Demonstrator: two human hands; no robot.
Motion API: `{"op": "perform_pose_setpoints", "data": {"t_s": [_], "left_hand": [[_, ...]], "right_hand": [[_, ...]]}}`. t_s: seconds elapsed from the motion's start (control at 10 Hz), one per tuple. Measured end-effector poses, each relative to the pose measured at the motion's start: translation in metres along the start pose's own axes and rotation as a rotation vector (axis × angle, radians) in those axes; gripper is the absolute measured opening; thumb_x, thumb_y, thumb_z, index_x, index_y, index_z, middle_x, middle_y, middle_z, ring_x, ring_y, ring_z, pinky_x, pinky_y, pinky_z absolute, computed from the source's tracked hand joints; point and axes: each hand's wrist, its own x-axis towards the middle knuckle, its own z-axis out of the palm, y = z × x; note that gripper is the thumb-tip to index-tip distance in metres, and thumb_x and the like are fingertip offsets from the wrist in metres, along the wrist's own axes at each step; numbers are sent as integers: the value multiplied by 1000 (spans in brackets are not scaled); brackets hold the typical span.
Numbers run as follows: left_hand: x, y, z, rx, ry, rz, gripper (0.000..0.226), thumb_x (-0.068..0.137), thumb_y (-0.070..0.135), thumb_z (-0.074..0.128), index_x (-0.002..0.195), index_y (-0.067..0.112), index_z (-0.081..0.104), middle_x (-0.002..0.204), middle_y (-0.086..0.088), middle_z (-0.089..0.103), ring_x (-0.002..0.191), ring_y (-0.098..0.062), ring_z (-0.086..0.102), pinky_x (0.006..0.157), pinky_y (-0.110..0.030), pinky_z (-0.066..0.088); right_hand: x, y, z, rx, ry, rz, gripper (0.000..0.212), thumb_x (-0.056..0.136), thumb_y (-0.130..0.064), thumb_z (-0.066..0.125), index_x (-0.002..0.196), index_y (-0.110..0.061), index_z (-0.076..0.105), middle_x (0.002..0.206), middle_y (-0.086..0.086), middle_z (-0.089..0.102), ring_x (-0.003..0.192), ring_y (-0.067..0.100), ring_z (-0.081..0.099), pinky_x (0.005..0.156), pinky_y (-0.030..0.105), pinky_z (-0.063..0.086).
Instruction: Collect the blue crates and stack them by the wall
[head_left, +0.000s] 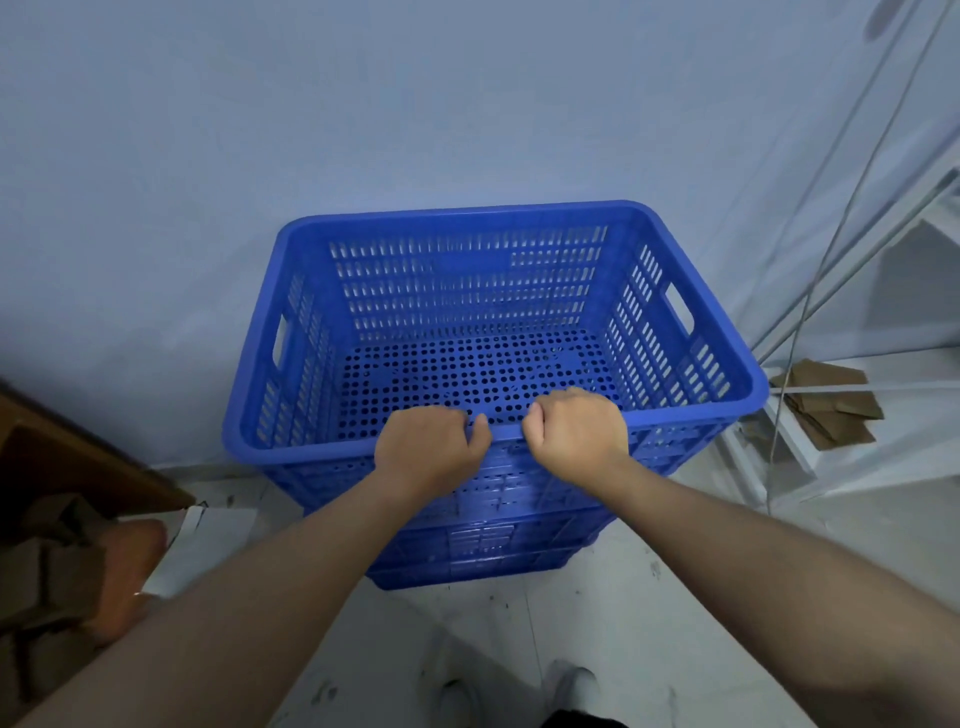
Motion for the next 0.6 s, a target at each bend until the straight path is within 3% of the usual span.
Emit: {"op": "perform_pose_setpoints", "data": {"t_s": [0.1, 0.2, 0.3, 0.4, 0.5, 0.6], "left_hand": [[-5, 3, -4, -11, -44, 3, 53, 97, 50, 23, 61, 19, 47, 51, 1, 36, 46, -20, 31, 46, -31, 25], [-5, 3, -14, -34, -149, -13, 53, 98, 53, 21, 79, 18, 57, 67, -3, 51, 59, -23, 47, 57, -37, 41], [-11, 11, -22, -7, -272, -100, 55, 99, 52, 21, 128, 15, 48, 122, -13, 55, 109, -33, 54, 95, -47, 41], [-27, 20, -36, 61, -244, -163, 54, 100, 46, 25, 140, 12, 36, 136, -16, 45, 120, -35, 48, 102, -50, 37], [-52, 33, -58, 49, -182, -184, 43, 100, 36, 33, 134, 11, 41, 129, -14, 49, 111, -33, 52, 96, -47, 42], [-75, 56, -85, -98, -43, -220, 29, 100, 28, 37, 112, 12, 59, 115, -12, 56, 97, -33, 56, 88, -45, 46]], "right_hand": [[-5, 1, -3, 10, -30, 20, 43, 98, -33, 29, 69, -16, 55, 63, -1, 47, 67, 22, 44, 52, 29, 25], [-5, -3, -10, 14, -128, 43, 43, 101, -36, 26, 83, -17, 60, 81, 3, 57, 85, 25, 51, 68, 36, 39], [-8, -1, -17, 55, -235, 59, 44, 101, -42, 26, 104, -16, 62, 107, 8, 59, 104, 29, 50, 93, 42, 41], [-18, 2, -38, 238, -245, 66, 34, 102, -38, 35, 112, -16, 59, 118, 9, 55, 110, 29, 48, 99, 42, 39], [-40, 6, -62, 299, -232, 30, 28, 101, -27, 44, 100, -7, 63, 110, 16, 62, 94, 31, 58, 85, 43, 47], [-66, 16, -92, 415, -229, 2, 29, 100, -28, 47, 85, -5, 56, 85, 20, 64, 63, 28, 51, 63, 40, 45]]}}
